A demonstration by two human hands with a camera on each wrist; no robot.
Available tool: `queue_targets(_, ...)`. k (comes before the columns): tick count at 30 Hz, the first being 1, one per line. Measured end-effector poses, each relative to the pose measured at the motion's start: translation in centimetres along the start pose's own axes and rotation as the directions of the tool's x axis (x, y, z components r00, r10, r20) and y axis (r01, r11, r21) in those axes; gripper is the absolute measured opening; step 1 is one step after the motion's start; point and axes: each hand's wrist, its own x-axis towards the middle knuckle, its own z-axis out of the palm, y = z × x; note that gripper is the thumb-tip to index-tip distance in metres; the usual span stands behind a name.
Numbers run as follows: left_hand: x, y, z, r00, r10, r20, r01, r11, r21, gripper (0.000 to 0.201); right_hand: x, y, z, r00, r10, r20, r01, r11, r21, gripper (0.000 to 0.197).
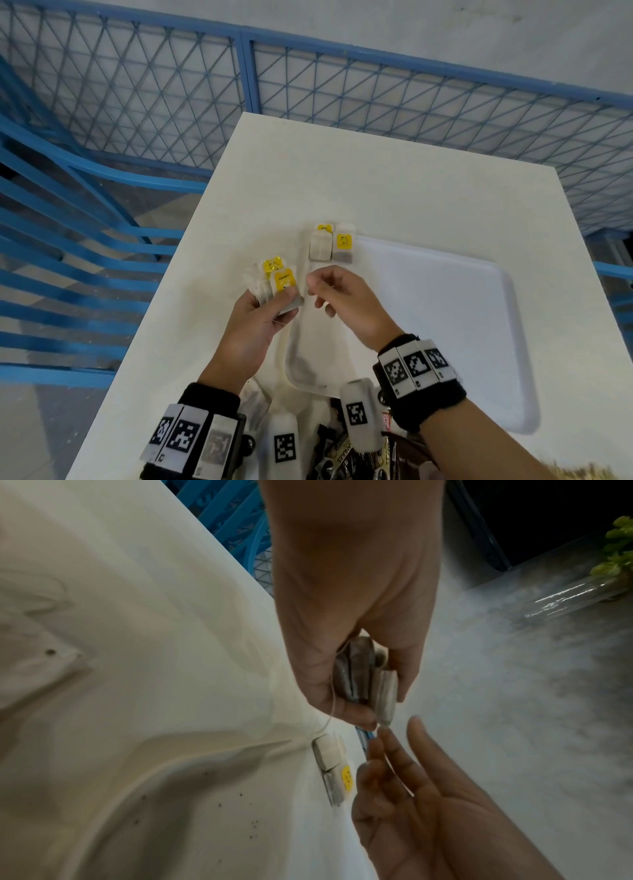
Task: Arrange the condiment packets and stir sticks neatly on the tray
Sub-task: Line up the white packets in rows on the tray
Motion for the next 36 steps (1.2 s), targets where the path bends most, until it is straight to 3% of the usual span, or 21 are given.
queue_targets(2,-0.2,0.0,0.0,0.999,0.017,0.032,-0.017,1.0,0.019,0.027,-1.1,-0.1,0.5,0.997,0.005,0.075,-0.009,0.998,0.055,0.013)
queue_targets(5,-0.6,-0.1,0.0,0.999,0.032,0.032,-0.033,0.998,0.046,0.037,-1.6,0.6,1.1,0.997,0.034,0.069,-0.043,0.992,0.12,0.024)
queue_targets(12,-1.0,-0.2,0.2,0.998,-0.015,0.054,0.015,1.0,0.003,0.022,-2.0,1.1,1.3,0.997,0.073,0.016,-0.075,0.976,0.205,0.016)
queue_targets(15,-1.2,-0.2,0.0,0.998,-0.015,0.065,0.009,0.995,0.1,0.024,-2.1,1.3,1.0,0.996,0.083,0.018,-0.085,0.973,0.213,0.019)
queue_targets(20,-1.1,-0.4,-0.3,1.0,-0.008,-0.016,0.01,0.985,0.17,0.023,-2.2,1.6,0.8,0.995,0.098,0.016,-0.099,0.959,0.265,0.015)
queue_targets(26,-1.2,-0.2,0.0,0.999,-0.038,0.009,0.037,0.994,0.104,0.015,-2.2,1.6,0.6,0.996,0.084,0.04,-0.088,0.987,0.137,0.008)
queue_targets(30,-1.2,-0.1,-0.2,1.0,0.0,-0.012,0.001,0.994,0.11,0.015,-2.0,1.4,0.4,0.994,0.071,0.088,-0.075,0.996,0.045,0.014)
queue_targets(33,-1.0,0.1,-0.7,0.998,0.017,-0.054,-0.013,0.997,0.071,0.014,-1.9,1.4,-0.1,0.991,0.086,0.107,-0.094,0.993,0.076,0.011)
queue_targets(36,-0.8,0.3,-1.4,0.993,0.032,-0.116,-0.025,0.998,0.056,0.01,-1.2,1.6,-0.8,0.995,0.094,0.023,-0.097,0.987,0.126,0.008)
